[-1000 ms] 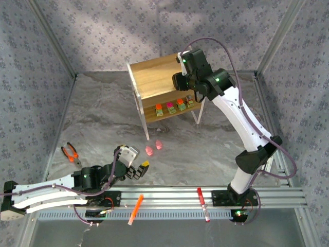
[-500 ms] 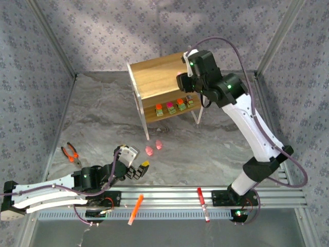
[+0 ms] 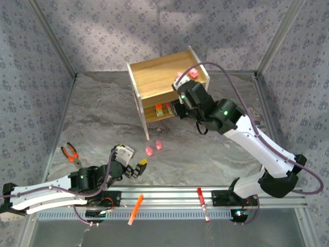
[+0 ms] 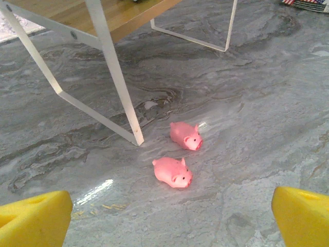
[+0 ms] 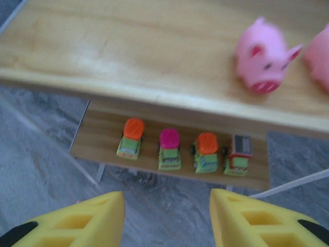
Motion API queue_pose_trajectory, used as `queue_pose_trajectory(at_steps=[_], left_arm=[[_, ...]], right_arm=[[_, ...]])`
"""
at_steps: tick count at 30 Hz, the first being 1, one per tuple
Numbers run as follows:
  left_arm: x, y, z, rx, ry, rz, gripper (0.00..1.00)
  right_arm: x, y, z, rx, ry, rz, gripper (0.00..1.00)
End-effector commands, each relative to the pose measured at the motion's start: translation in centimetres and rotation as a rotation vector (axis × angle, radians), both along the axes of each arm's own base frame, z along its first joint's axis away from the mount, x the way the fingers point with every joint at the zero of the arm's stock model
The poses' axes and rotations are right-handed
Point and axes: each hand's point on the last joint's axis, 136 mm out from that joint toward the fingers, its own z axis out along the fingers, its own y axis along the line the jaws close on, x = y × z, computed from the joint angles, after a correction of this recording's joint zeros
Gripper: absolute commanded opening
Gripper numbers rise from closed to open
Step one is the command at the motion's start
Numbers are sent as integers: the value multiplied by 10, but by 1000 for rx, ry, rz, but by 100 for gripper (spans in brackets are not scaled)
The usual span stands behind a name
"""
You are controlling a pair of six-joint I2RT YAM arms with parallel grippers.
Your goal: Place and organize the plastic toys onto the shelf
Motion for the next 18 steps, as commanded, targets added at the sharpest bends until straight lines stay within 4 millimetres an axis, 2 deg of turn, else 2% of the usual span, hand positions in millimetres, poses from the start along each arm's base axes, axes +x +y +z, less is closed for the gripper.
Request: queue_pose_trajectory(at_steps=[1, 9, 16, 18], left_arm=[[4, 9, 0, 0, -7, 54, 100], [8, 15, 0, -22, 12, 85, 100], [9, 16, -2, -25, 38, 93, 100], [9, 16, -3, -21, 40, 91, 100]], right_arm=[[-6, 3, -8, 46, 1, -32, 49], [-29, 32, -87, 42, 140, 7, 48], [-37, 45, -155, 33, 240, -21, 49], [-35, 53, -165, 49, 253, -21, 49]])
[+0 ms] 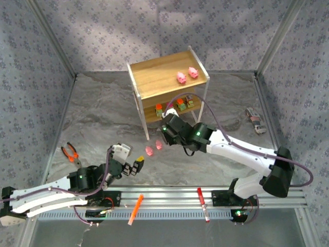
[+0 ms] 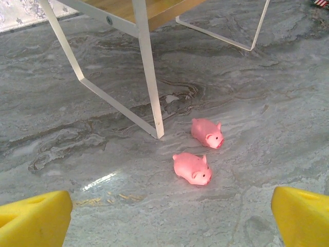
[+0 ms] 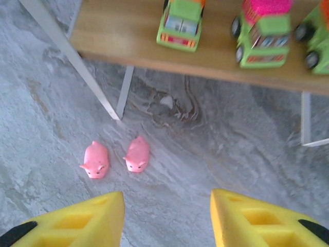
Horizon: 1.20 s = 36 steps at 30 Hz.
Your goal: Place and organize the plastic toys onto the shelf
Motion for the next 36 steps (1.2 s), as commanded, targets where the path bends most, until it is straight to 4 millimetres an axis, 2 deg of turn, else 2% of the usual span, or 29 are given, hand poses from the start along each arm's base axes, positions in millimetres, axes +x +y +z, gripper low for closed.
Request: queue_pose_trajectory(at_steps=[1, 6, 17, 27, 36], left_arm=[[0, 0, 1, -10, 14, 5, 100], [1, 1, 0, -6, 14, 11, 100], [2, 0, -2, 12, 21, 14, 100], [2, -1, -2, 12, 21, 12, 100], [2, -1, -2, 12, 19, 8, 100]], right_arm=[[1, 15, -21, 55, 37, -28, 50], [1, 25, -52, 49, 84, -33, 52], [2, 44, -100, 10, 151, -31, 56], [4, 48, -133, -13, 200, -50, 59], [8, 46, -148, -31, 219, -77, 59]])
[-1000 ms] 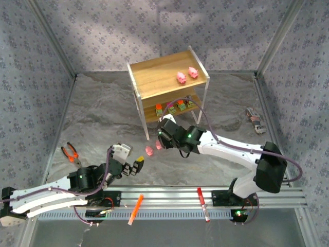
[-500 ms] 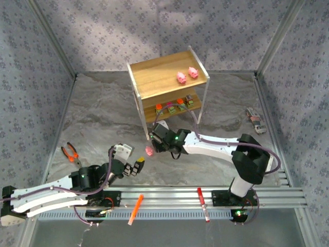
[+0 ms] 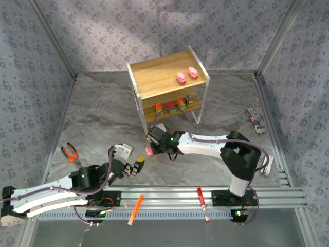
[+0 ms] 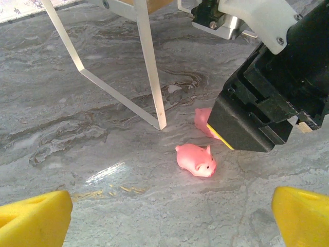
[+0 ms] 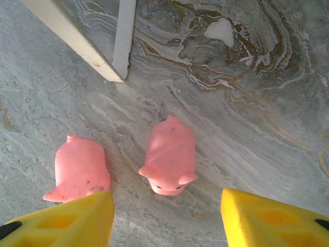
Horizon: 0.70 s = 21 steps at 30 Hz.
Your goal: Place and organize the plastic toys onto the shelf
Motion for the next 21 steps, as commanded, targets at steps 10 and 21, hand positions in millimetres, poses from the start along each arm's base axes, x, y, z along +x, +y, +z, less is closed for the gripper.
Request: queue_pose_trajectory(at_steps=[10, 21], left_arm=[[1, -1, 7, -27, -3, 3, 100], [1, -1, 7, -28, -2, 2, 100]], right_arm=[[6, -5, -24, -34, 32, -58, 59], [11, 0, -29, -38, 40, -57, 54]])
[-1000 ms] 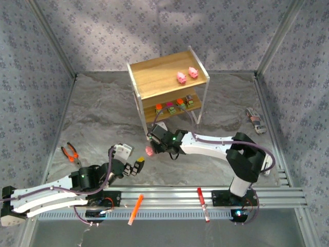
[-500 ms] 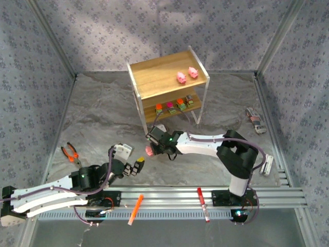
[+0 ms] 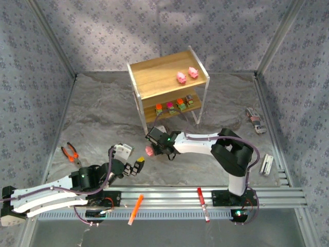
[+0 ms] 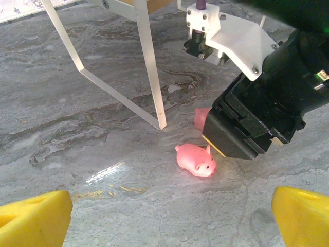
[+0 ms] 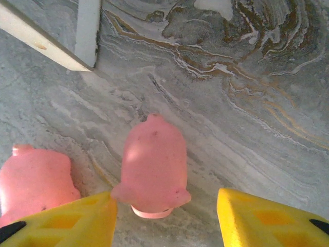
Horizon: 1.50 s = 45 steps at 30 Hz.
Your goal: Place and organize the plastic toys onto the shelf
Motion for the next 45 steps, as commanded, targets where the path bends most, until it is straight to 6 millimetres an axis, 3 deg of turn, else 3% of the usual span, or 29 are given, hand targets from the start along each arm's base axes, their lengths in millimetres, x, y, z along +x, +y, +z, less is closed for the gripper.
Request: queue_pose_trajectory(at_steps=[1, 11, 12, 20, 32, 45], left_arm=[[1, -1, 7, -28, -2, 1, 100], [1, -1, 7, -27, -2, 1, 100], [1, -2, 7, -27, -2, 0, 100], [0, -1, 7, -30, -2, 0, 100], [0, -1, 7, -33, -3, -3, 100], [0, -1, 7, -32, -3, -1, 100]], right_arm=[[6, 5, 2, 11, 0, -21, 54], [9, 4, -4, -5, 9, -20, 53], [14, 13, 5, 19, -6, -18, 53], [19, 16, 2, 14, -2, -17, 50], [13, 4, -1, -14, 5, -27, 49], [11, 4, 22, 10, -36, -28, 49]])
